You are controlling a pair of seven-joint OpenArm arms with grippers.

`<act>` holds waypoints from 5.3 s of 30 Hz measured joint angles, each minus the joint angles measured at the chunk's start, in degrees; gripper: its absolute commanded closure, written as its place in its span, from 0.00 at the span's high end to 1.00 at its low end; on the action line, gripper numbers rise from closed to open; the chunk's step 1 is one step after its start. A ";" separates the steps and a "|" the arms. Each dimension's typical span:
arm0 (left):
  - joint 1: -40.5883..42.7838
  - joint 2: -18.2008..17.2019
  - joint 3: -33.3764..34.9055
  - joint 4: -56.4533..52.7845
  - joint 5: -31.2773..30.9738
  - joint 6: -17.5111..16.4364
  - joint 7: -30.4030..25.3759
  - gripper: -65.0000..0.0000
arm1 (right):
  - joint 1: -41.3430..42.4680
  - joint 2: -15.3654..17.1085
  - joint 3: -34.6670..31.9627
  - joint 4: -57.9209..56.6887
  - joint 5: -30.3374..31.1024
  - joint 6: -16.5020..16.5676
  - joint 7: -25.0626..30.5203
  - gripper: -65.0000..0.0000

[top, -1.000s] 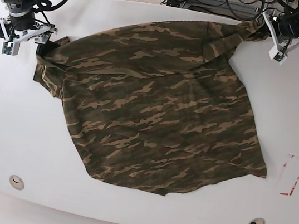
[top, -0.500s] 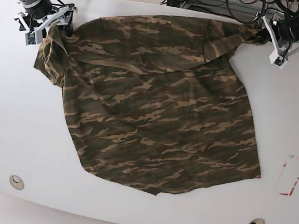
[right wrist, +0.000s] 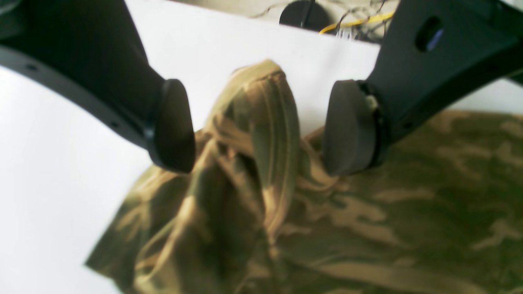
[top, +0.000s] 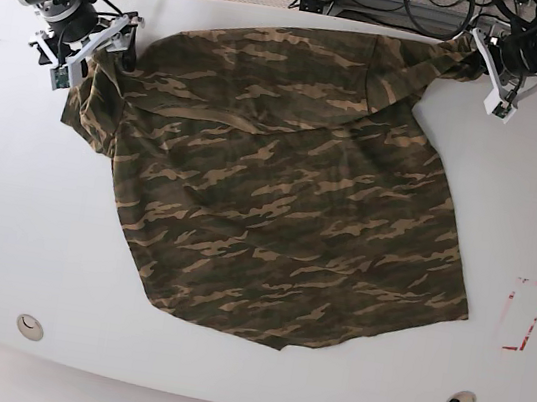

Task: Fold the T-shirt properly
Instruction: 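Release the shirt with the right gripper and move it over the shirt, then grasp the shirt body with the right gripper near the collar, then release with the left gripper, regrasp the shirt hem corner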

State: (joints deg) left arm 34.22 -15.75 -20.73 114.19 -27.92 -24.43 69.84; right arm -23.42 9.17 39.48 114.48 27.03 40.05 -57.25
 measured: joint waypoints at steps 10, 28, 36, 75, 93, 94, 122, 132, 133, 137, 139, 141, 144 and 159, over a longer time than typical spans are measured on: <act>-0.90 -0.02 0.00 0.00 0.00 -0.02 -0.02 0.01 | 4.79 3.04 -6.73 0.07 3.37 -0.46 -2.05 0.71; -2.80 -0.09 0.00 0.00 0.00 0.00 0.28 0.01 | 15.08 3.72 -40.37 -1.49 -2.91 -0.24 -3.87 0.71; -2.84 -0.04 -0.02 0.00 -0.02 0.00 0.37 0.01 | 19.26 0.72 -51.45 -5.60 -12.24 0.04 -3.13 0.71; -4.09 -0.04 0.00 -0.04 0.00 -0.02 0.26 0.01 | 22.88 0.37 -59.08 -18.64 -21.51 -0.07 5.88 0.00; -5.40 -0.15 -0.02 -0.15 -0.02 -0.02 0.50 0.01 | 11.15 0.94 -53.40 0.31 -21.44 -0.02 1.75 0.00; -5.57 -0.17 0.00 -0.15 -0.04 -0.02 0.44 0.01 | 10.69 0.92 -52.43 0.33 -21.27 0.00 1.75 0.00; -32.76 0.15 -4.24 -0.79 -0.63 0.17 10.01 0.90 | 10.40 0.15 -35.08 0.20 -20.59 0.09 2.58 0.00; -46.31 -0.04 -11.67 -20.20 0.85 1.09 4.96 0.90 | 11.15 -0.20 -33.29 0.11 -20.57 0.04 1.84 0.00; -46.77 -0.15 -11.65 -21.57 0.94 1.95 3.78 0.90 | 11.15 -0.55 -32.54 0.11 -20.85 0.04 1.88 0.00; -48.65 -2.19 -9.46 -29.75 0.72 4.11 -4.02 0.90 | 11.37 -2.05 -29.97 0.11 -21.24 0.02 1.53 0.00; -50.25 -2.86 -8.13 -35.12 0.92 4.46 -8.24 0.90 | 11.74 -2.08 -29.75 -0.39 -21.20 0.04 1.51 0.00; -51.58 -3.08 -6.80 -40.33 0.94 4.46 -11.67 0.90 | 12.28 -2.38 -29.66 -1.11 -21.29 0.04 1.51 0.00; -53.42 -3.15 -4.44 -47.98 0.85 4.42 -16.22 0.90 | 12.39 -2.51 -29.59 -1.20 -21.09 0.02 1.57 0.00; -64.96 -2.82 11.91 -74.82 0.46 4.31 -34.29 0.90 | 12.50 -2.54 -29.29 -1.33 -21.24 0.04 1.51 0.00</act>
State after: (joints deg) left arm -30.74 -18.57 -8.82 39.38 -27.46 -20.12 35.55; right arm -10.92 6.63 10.20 113.14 5.78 40.10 -55.75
